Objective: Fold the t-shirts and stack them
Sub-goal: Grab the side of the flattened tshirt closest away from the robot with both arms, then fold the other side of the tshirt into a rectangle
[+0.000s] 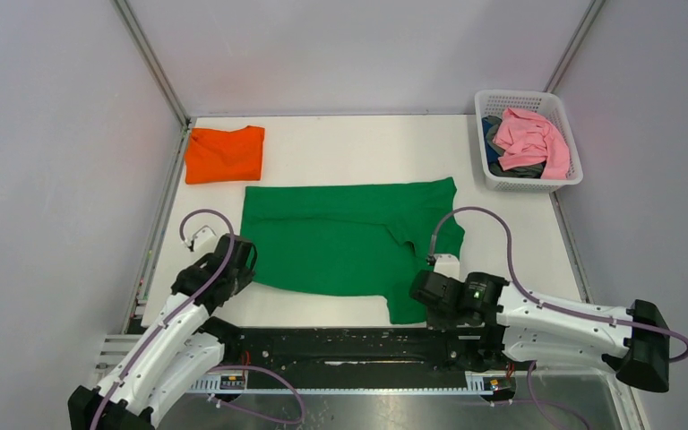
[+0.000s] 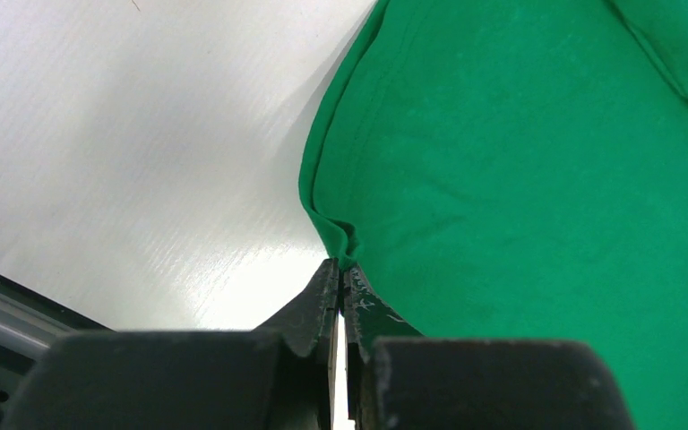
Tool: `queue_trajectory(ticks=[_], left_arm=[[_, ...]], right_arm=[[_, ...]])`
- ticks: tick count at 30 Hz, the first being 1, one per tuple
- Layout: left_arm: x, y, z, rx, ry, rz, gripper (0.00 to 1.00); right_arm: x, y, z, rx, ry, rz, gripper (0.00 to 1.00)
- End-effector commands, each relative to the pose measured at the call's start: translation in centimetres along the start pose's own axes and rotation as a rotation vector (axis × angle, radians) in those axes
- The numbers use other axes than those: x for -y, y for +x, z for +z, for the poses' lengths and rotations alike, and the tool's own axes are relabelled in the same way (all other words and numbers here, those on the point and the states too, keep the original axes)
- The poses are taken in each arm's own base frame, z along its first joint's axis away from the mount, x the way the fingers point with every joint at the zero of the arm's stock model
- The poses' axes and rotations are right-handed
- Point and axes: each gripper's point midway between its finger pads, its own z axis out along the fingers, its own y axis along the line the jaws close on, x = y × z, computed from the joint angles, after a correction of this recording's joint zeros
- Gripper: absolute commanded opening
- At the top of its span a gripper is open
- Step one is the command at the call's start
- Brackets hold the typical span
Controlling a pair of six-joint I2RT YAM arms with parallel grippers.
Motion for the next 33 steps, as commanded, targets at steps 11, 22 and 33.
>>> queue_trajectory(ticks=[11, 22, 33], left_arm=[[6.2, -5.5, -0.7, 0.109, 0.051, 0.003, 0.0], [7.3, -7.9, 2.2, 0.12, -0.045, 0.029, 0.0], [9.0, -10.6, 6.3, 0.103, -0.058, -0.005, 0.0]], right_arm=[[-0.8, -12.9, -5.0, 0.295, -0.021, 0.084, 0.0], [0.5, -20.1, -4.6, 0.295, 0.01, 0.195, 0.0], [0.7, -25.3, -1.5, 0.224, 0.035, 0.241, 0.0]])
